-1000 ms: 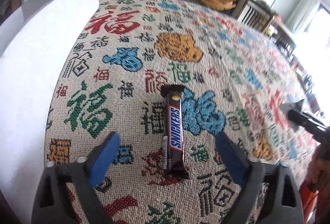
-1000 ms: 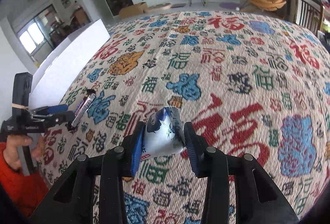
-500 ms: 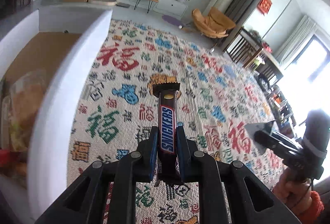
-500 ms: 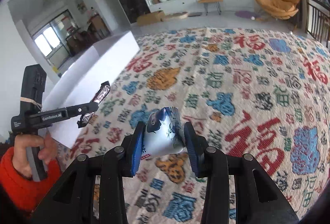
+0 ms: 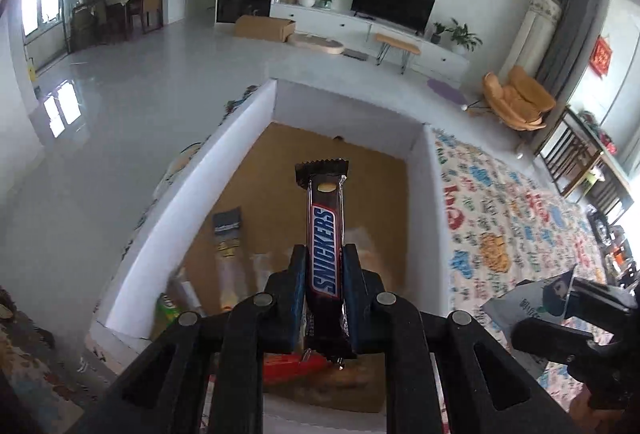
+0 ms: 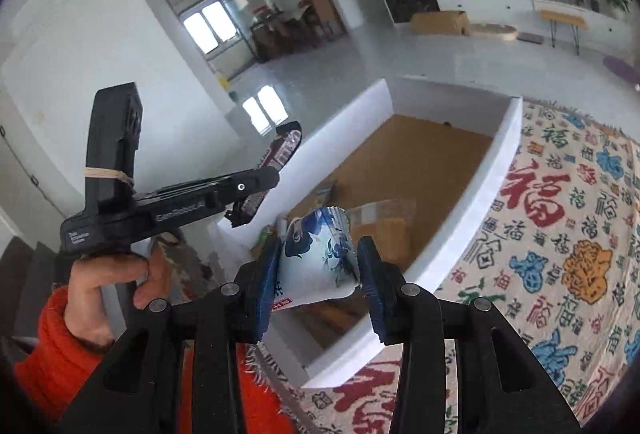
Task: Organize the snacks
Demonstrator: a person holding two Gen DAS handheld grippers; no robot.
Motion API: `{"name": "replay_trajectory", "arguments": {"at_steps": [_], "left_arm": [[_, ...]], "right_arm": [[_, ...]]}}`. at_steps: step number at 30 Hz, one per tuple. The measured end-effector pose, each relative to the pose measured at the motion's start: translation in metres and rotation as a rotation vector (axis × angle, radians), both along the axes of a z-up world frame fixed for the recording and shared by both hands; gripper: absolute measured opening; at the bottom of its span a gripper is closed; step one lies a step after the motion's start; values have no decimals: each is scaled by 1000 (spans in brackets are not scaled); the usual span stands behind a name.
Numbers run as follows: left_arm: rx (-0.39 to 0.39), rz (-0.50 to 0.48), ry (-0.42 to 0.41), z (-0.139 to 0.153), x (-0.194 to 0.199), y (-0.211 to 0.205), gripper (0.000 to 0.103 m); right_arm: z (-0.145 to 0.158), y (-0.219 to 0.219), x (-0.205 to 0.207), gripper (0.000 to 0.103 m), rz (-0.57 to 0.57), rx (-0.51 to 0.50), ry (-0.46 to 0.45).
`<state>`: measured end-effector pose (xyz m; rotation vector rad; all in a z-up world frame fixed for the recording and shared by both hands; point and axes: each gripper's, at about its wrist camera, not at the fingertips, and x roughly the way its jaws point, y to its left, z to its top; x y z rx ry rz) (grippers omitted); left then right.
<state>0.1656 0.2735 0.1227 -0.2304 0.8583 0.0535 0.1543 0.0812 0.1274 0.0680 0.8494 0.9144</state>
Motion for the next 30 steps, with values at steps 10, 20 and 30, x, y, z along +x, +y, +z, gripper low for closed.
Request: {"name": "replay_trajectory", "arguments": {"at_steps": [10,20,30], "left_arm": [[72,98,-55,-38,-12,5,86],[402,193,-73,-9,-34,-19,103],[329,205,-28,-13,-57,-12,103]], "right_arm": [[-37,32,18,67,-39,-203,25],[-6,35,6,73,-80,-245,-69],[-21,48,-8,75,-78,-374,-83]]}}
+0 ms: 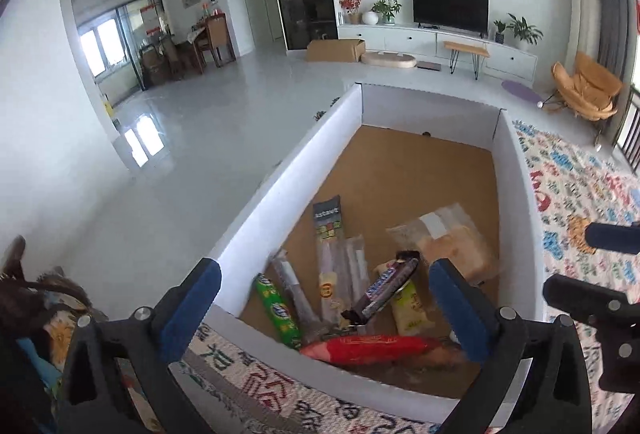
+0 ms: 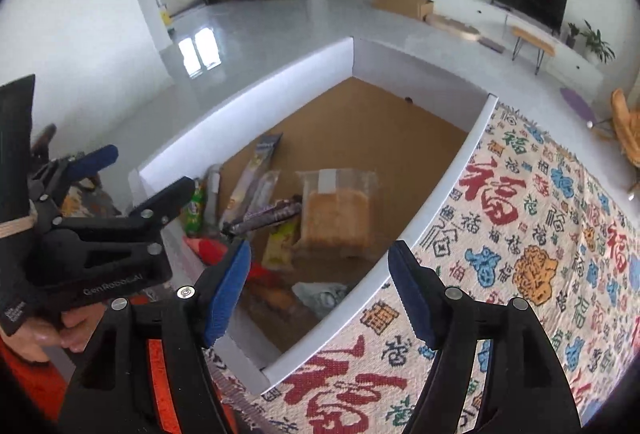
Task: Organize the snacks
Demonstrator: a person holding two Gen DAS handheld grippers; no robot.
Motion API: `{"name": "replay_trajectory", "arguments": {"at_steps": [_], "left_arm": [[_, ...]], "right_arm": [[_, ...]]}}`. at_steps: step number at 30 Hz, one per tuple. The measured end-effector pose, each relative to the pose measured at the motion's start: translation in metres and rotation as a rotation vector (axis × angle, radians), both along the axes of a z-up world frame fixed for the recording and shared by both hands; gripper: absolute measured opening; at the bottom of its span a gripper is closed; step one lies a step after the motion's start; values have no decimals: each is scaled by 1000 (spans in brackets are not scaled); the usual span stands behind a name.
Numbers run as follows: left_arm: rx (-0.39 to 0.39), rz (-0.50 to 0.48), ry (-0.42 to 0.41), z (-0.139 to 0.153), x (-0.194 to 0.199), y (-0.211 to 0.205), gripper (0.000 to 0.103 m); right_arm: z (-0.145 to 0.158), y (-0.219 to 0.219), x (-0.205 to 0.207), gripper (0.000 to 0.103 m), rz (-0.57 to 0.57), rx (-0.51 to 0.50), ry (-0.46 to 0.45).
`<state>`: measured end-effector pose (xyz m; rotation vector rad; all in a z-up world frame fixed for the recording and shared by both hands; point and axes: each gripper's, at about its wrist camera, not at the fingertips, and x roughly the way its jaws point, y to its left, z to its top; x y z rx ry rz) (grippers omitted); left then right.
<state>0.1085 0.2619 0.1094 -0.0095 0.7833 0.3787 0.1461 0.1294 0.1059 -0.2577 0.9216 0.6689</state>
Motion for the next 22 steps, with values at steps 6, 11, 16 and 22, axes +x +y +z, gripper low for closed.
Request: {"name": "replay_trajectory", "arguments": {"at_steps": [6,11,16,22], "left_arm": [[23,-8,75,-8,-1,-6,103],[35,-9,90,-13,-1,-7,103],[43,-7,97,-17,1,-7,103],[22,-20,101,-19,-2,-9,103]], "right_arm": [[-7,5,0,75,-5,-34,3],[-11,11,0,75,0,-53,7],[-16,12,1,75,-3,-67,11],[-20,11,2,75,-8,-68,19]]}}
